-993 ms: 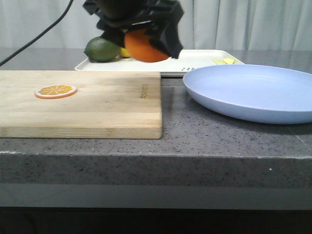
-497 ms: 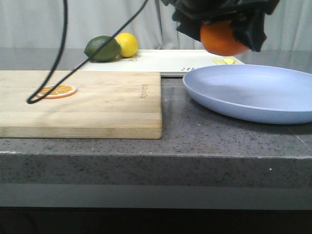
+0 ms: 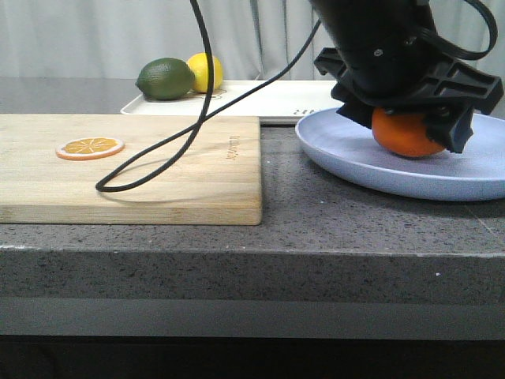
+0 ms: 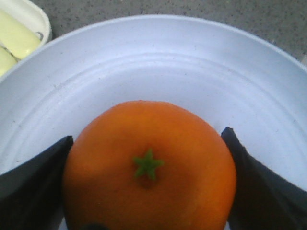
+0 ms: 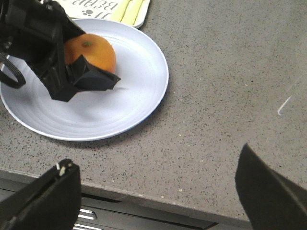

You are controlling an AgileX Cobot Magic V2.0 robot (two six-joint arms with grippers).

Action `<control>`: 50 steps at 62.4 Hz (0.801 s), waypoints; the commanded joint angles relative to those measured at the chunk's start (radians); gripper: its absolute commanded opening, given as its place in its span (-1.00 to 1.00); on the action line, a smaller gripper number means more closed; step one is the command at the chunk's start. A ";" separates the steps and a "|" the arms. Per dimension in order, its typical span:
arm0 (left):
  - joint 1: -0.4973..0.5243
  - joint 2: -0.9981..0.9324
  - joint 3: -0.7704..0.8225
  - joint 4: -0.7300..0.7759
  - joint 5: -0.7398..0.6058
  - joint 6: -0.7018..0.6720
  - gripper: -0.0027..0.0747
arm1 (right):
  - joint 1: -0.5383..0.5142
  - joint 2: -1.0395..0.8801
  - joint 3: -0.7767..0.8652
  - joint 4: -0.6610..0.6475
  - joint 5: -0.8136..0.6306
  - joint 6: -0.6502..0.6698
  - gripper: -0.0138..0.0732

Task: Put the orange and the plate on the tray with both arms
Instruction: 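Lift the orange with the left gripper and carry it over the blue plate, then open the left gripper to release the orange onto the plate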

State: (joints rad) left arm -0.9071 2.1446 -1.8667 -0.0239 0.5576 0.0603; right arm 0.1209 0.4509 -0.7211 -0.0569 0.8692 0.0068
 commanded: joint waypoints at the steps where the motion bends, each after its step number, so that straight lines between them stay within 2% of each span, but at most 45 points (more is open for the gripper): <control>1: -0.006 -0.064 -0.043 -0.011 -0.053 -0.001 0.55 | -0.007 0.004 -0.033 -0.005 -0.084 -0.007 0.83; 8: -0.006 -0.064 -0.043 -0.011 -0.044 -0.009 0.71 | -0.007 0.004 -0.033 -0.005 -0.097 -0.007 0.83; 22: -0.006 -0.145 -0.044 -0.032 0.012 -0.013 0.71 | -0.007 0.004 -0.033 -0.005 -0.104 -0.007 0.83; 32: 0.010 -0.267 -0.036 -0.034 0.099 -0.017 0.70 | -0.007 0.004 -0.033 -0.005 -0.105 -0.007 0.83; 41: 0.051 -0.406 0.057 -0.034 0.104 -0.017 0.67 | -0.007 0.004 -0.033 -0.005 -0.105 -0.007 0.83; 50: 0.129 -0.576 0.228 -0.035 0.092 -0.017 0.67 | -0.007 0.004 -0.031 -0.005 -0.110 -0.007 0.83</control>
State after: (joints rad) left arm -0.8150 1.6918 -1.6845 -0.0497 0.7004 0.0543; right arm 0.1209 0.4509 -0.7211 -0.0569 0.8397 0.0068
